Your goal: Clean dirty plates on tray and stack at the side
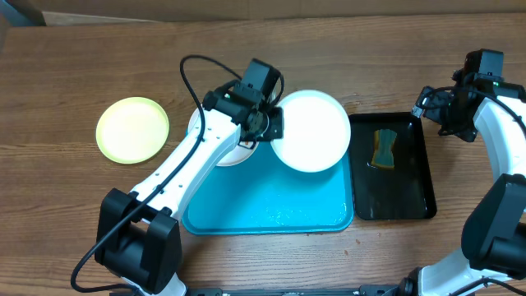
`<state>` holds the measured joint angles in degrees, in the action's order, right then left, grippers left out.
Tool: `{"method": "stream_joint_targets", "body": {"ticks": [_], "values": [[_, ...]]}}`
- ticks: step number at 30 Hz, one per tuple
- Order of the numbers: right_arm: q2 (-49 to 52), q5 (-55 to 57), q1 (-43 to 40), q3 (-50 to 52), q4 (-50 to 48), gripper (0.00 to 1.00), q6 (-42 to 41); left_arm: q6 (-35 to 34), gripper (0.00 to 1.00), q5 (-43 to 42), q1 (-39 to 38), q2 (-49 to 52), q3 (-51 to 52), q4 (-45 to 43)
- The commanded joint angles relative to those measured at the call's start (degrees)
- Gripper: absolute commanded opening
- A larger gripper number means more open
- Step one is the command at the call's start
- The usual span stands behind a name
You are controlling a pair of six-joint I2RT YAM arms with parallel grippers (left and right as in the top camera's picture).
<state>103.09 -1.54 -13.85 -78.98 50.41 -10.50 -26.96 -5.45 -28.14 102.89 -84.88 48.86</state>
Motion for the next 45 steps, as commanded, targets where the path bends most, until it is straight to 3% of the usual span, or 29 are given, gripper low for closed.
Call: {"method": "stream_joint_targets", "body": {"ticks": [1, 15, 21, 27, 41, 45], "values": [[-0.31, -0.24, -0.07, -0.87, -0.24, 1.00, -0.15, 1.68, 0.04, 3.89, -1.79, 0.33, -3.06, -0.79], [-0.31, -0.24, -0.07, -0.87, -0.24, 1.00, -0.15, 1.68, 0.04, 23.17, -17.16, 0.52, -3.08, -10.82], [-0.31, -0.24, -0.07, -0.87, -0.24, 1.00, -0.15, 1.90, 0.04, 37.55, -25.55, 0.61, -3.02, -12.81], [-0.31, -0.22, -0.07, -0.87, -0.24, 1.00, -0.15, 8.74, 0.04, 46.56, -32.65, 0.83, -3.02, -17.40], [-0.31, -0.24, -0.07, -0.87, -0.24, 1.00, -0.17, 32.48, 0.04, 68.28, -42.23, 5.97, -2.99, -29.79], [-0.31, -0.24, -0.07, -0.87, -0.24, 1.00, -0.15, 34.71, 0.04, 73.11, -43.54, 5.99, -3.02, -33.31]]}}
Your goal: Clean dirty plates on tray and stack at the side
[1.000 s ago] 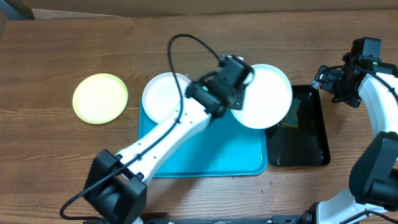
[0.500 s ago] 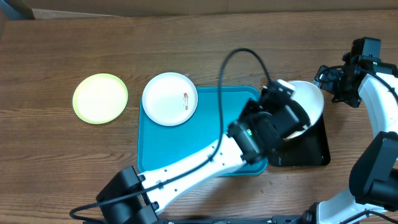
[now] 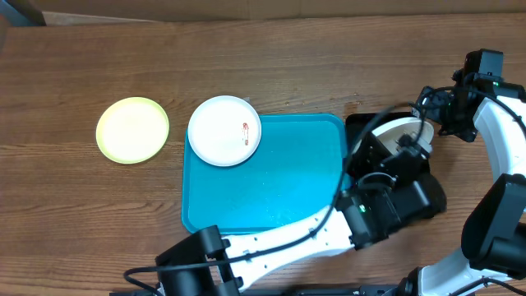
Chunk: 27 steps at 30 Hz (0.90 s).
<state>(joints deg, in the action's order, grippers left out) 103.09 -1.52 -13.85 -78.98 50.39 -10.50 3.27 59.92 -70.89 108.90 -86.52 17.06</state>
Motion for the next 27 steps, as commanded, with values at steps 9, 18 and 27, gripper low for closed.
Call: {"method": "stream_joint_targets", "body": {"ticks": [9, 18, 27], "values": [[-0.31, -0.26, -0.07, -0.87, -0.22, 1.00, -0.15, 1.70, 0.04, 8.07, 0.26, -0.02, -1.38, -2.01], [-0.31, -0.26, -0.07, -0.87, -0.22, 1.00, -0.15, -14.38, 0.04, -6.64, 1.99, -0.02, -1.38, 7.76], [-0.31, -0.26, -0.07, -0.87, -0.22, 1.00, -0.15, -28.59, 0.04, -39.32, 13.73, -2.05, -1.51, 17.49]]}}
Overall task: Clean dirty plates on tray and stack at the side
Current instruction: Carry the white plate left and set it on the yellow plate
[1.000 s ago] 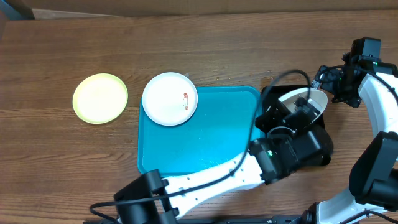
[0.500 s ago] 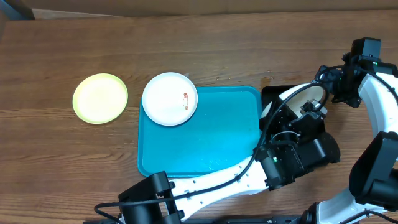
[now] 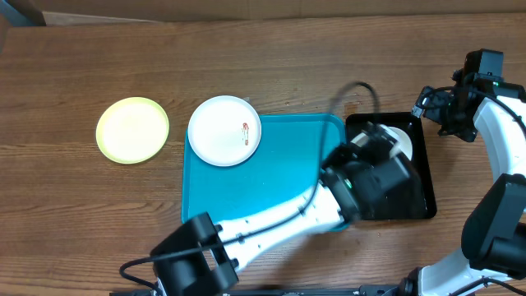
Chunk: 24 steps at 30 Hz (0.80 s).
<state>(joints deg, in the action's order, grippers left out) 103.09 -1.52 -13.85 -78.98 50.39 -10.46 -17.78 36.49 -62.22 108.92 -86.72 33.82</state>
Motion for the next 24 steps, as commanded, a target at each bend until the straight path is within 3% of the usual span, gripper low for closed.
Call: {"method": "stream_joint_targets", "body": {"ticks": [1, 5, 10, 15, 24], "values": [[-0.33, -0.26, -0.07, -0.87, -0.22, 1.00, -0.20, -8.20, 0.04, -19.89, 7.32, -2.49, -1.31, 1.14], [-0.31, -0.26, -0.07, -0.87, -0.22, 1.00, -0.20, -8.24, 0.04, -39.85, 19.52, -3.10, -1.31, 1.97], [-0.31, -0.26, -0.07, -0.87, -0.22, 1.00, -0.20, -8.24, 0.04, -54.23, 36.87, -3.08, -1.31, 6.80], [-0.31, -0.26, -0.07, -0.87, -0.22, 1.00, -0.20, -8.15, 0.04, -58.95, 54.10, -3.08, -1.31, 13.79], [-0.31, -0.26, -0.07, -0.87, -0.22, 1.00, -0.20, -5.09, 0.04, -58.73, 81.00, -3.08, -1.16, 22.77]]}}
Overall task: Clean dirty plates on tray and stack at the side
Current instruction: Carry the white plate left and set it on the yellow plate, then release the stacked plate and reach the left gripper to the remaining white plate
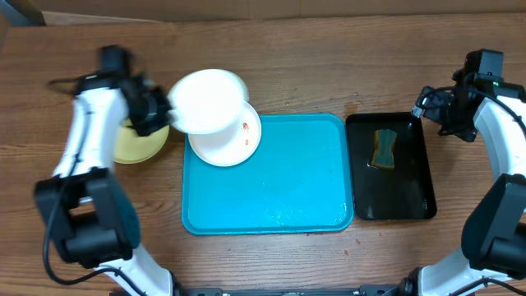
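Note:
My left gripper [167, 112] is shut on the left rim of a white plate [209, 99] and holds it above the table. That plate overlaps a second white plate with a red mark [238, 141], which lies on the far left corner of the blue tray [279, 181]. A yellow-green plate [131, 146] lies on the table to the left, partly hidden by my left arm. My right gripper [436, 111] hangs by the far right corner of the black tray [394, 193]; its fingers are not clear.
A yellow-and-green sponge [384, 147] lies in the far part of the black tray. The blue tray shows a wet sheen near its front edge. Brown wooden table all round.
My left arm was over the black tray with the white plate. Now it is at the left of the table, holding the plate by the yellow-green plate. The right arm has not moved.
The left gripper first held the white plate over the blue tray's far right corner. At the following two moments it held the plate over the black tray. Now the plate is held at the left, above the marked plate. The right arm stayed put.

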`<state>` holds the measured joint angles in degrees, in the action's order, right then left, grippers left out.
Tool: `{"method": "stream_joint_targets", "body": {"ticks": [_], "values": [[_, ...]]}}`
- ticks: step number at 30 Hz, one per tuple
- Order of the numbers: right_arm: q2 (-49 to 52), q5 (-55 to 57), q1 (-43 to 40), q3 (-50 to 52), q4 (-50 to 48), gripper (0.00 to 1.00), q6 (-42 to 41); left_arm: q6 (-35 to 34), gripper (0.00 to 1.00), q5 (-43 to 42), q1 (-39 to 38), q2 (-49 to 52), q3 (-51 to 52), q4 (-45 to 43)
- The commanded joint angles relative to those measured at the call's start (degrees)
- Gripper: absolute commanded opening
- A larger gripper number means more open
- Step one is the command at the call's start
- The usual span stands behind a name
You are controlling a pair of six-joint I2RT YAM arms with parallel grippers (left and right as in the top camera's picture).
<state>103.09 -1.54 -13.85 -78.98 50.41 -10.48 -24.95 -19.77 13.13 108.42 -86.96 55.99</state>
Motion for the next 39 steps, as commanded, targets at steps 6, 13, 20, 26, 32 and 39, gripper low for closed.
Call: {"method": "stream_joint_targets", "body": {"ticks": [6, 13, 20, 26, 32, 39], "values": [[-0.31, -0.24, -0.07, -0.87, -0.24, 1.00, -0.17, 2.03, 0.04, 5.44, 15.72, -2.51, -0.13, -0.24], [-0.31, -0.24, -0.07, -0.87, -0.24, 1.00, -0.17, 1.36, 0.04, 12.20, 18.01, -1.57, 1.09, -2.73], [-0.31, -0.24, -0.07, -0.87, -0.24, 1.00, -0.17, 1.33, 0.04, 15.56, 16.85, -0.15, 2.10, -5.07], [-0.33, -0.24, -0.07, -0.87, -0.24, 1.00, -0.17, 1.36, 0.04, 15.93, 16.85, -0.09, 3.39, -6.34], [-0.31, -0.24, -0.07, -0.87, -0.24, 1.00, -0.17, 1.31, 0.04, 18.45, 16.85, -0.09, 5.81, -8.83], [-0.31, -0.24, -0.07, -0.87, -0.24, 1.00, -0.17, 4.17, 0.45, 12.76, 16.85, -0.09, 6.34, -9.84]]}}
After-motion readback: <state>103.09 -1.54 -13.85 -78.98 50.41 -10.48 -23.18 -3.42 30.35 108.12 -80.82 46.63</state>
